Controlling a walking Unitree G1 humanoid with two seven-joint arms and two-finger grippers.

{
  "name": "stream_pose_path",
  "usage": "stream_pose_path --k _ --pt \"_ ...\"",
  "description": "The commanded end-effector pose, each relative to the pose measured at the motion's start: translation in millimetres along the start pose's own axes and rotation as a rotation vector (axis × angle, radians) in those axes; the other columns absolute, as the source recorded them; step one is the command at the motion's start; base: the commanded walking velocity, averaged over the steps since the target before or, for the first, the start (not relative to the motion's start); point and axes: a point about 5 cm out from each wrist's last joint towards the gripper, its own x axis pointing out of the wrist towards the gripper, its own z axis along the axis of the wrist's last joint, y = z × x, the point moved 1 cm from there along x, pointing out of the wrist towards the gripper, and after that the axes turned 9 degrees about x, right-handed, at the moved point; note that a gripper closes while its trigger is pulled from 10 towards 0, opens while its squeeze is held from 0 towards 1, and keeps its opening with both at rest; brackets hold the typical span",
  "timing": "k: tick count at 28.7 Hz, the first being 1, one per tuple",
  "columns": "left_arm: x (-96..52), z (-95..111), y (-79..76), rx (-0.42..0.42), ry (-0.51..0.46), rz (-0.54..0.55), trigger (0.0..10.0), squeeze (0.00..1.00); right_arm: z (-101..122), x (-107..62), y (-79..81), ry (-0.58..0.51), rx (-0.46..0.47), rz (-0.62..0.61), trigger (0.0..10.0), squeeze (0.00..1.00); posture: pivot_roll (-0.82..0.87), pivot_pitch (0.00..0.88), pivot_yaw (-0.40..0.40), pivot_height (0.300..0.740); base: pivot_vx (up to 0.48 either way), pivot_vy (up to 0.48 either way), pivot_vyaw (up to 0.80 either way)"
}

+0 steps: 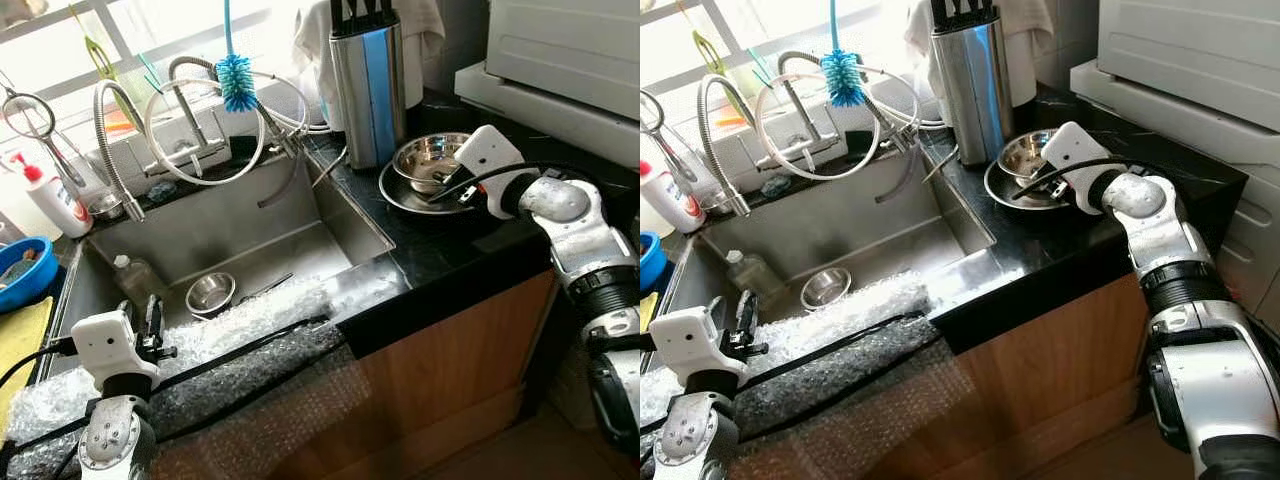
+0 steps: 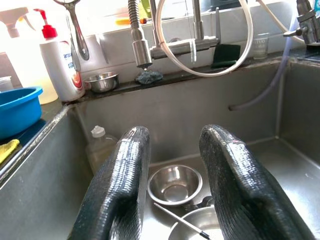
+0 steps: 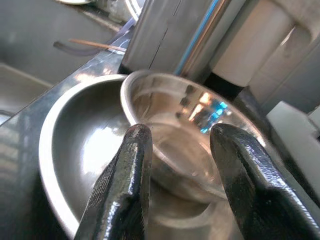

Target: Kitchen organization

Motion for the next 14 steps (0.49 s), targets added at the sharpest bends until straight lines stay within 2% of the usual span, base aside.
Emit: stream_pose_path --k 1,8,14 --pt "0.5 -5.5 6.4 0.020 0.033 0.001 10.0 0.00 12.1 4.8 4.2 -0.017 -0.034 0.049 10.0 0.00 -0.14 0.000 0.255 0.740 0.000 0.000 0.00" --pt "0.6 -6.3 5.0 0.021 0.039 -0.006 10.0 0.00 9.1 6.2 4.9 0.006 -0.039 0.060 10.0 0.00 -0.15 0.000 0.257 0.740 0.000 0.000 0.00" --pt "1.0 -6.8 3.8 0.018 0.042 -0.008 10.0 0.00 8.0 6.4 -1.3 0.018 -0.031 0.026 10.0 0.00 -0.15 0.000 0.256 0.740 0.000 0.000 0.00"
